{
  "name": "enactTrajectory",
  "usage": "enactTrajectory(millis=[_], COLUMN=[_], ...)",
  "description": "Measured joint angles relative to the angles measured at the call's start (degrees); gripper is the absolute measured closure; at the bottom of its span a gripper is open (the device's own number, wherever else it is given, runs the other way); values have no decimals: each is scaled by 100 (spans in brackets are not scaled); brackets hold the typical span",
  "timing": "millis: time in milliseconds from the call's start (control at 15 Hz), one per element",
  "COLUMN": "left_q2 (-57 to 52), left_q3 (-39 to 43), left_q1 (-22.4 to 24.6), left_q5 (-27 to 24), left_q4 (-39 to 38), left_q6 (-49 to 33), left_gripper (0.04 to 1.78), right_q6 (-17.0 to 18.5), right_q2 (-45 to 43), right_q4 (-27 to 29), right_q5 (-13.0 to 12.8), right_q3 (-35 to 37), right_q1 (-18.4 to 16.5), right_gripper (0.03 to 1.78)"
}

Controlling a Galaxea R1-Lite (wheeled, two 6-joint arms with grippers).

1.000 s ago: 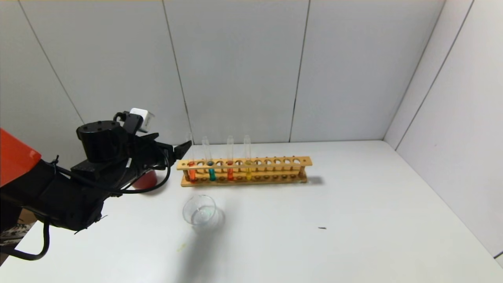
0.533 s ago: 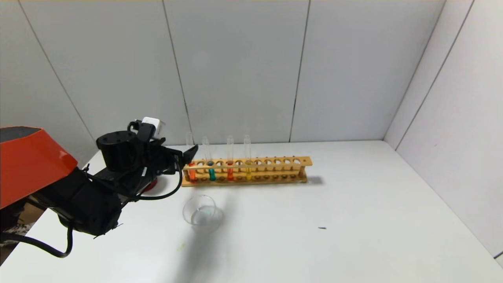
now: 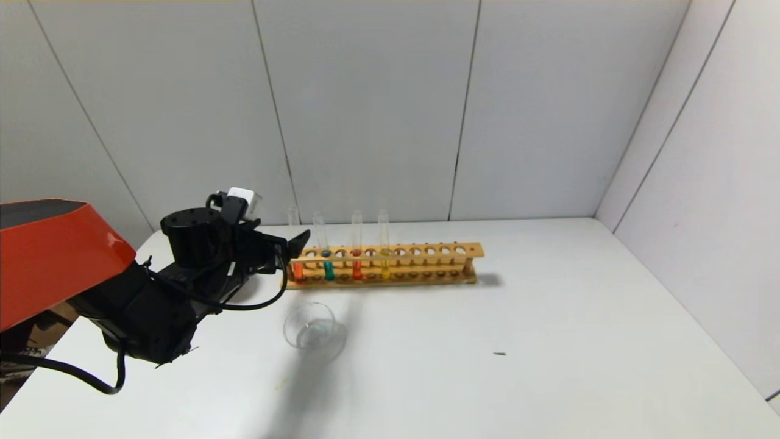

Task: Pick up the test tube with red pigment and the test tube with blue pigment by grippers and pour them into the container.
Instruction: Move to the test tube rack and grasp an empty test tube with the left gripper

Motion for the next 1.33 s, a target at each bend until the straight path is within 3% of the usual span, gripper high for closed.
enactTrajectory(millis=[1333], left_q2=[260], left_q3=[-607], left_q1=[38], left_q5=[-24], left_q4=[141], left_q6=[-11], left_gripper=[7], right_q6=[0], right_q2=[0], right_q4=[0], right_q5=[0], right_q3=[0], right_q1=[0], right_gripper=[10])
